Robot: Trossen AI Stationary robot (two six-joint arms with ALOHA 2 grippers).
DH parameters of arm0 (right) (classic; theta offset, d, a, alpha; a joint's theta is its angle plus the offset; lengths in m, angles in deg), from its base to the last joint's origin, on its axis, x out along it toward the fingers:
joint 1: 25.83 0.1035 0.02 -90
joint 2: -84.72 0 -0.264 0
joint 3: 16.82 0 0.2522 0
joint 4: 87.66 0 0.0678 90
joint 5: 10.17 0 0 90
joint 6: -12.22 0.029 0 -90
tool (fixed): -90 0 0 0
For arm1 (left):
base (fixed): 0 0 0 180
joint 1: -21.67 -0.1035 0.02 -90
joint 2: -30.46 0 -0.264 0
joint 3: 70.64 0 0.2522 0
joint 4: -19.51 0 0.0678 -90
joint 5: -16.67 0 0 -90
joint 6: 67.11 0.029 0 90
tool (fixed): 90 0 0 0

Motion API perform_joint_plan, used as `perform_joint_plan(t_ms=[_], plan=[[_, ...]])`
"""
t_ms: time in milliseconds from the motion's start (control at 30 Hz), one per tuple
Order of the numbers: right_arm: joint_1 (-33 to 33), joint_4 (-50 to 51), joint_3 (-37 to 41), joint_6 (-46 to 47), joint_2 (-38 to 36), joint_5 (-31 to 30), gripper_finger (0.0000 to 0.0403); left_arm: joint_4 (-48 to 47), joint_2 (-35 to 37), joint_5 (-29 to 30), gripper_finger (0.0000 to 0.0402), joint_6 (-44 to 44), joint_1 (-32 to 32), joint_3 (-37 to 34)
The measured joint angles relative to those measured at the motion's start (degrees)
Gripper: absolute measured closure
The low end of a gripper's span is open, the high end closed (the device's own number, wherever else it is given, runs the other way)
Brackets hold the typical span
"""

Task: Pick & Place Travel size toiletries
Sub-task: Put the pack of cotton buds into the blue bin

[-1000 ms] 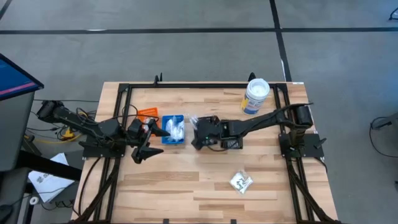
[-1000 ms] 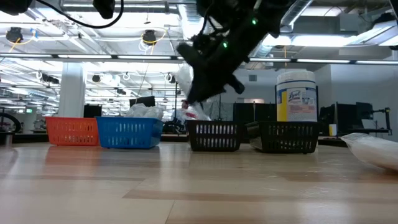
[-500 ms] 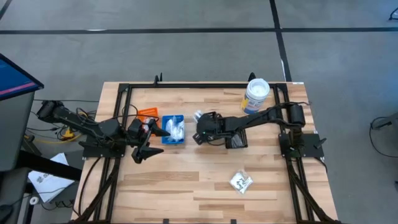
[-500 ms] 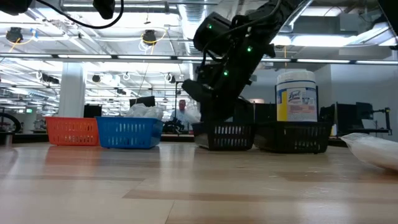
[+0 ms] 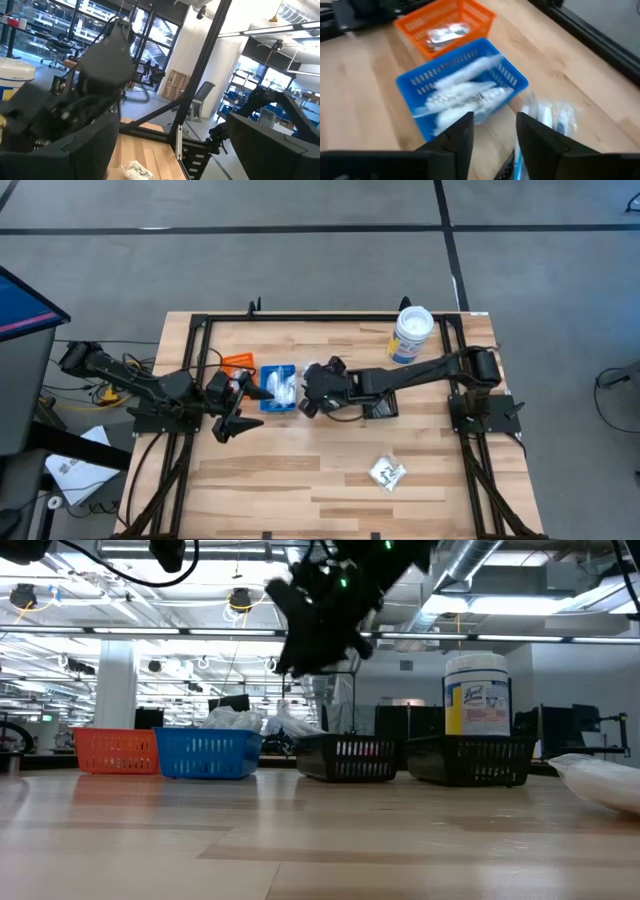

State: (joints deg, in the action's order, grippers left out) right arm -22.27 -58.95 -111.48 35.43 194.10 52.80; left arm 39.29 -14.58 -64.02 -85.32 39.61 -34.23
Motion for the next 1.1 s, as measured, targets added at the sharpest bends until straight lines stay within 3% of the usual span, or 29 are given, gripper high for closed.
perform_joint_plan(t_ms=[300,600,867,1100], plan=[[9.0,21.2,-10.7,-0.6,-0.1,4.9,0.023,-1.7,0.0,-3.4,0.0041,-1.0,0.0,0.0],[28.3,55.0,-16.0,24.5,-0.1,4.9,0.0269,-2.1,-1.3,-4.8,0.0041,-1.7,0.0,0.0],[37.6,69.1,-13.7,53.3,0.1,3.6,0.0296,-2.0,-3.9,-4.6,0.0041,-2.2,0.0,0.0],[39.7,67.4,-5.1,56.6,0.3,10.6,0.0291,-1.4,-5.4,-4.6,0.0041,-2.1,0.0,0.0]])
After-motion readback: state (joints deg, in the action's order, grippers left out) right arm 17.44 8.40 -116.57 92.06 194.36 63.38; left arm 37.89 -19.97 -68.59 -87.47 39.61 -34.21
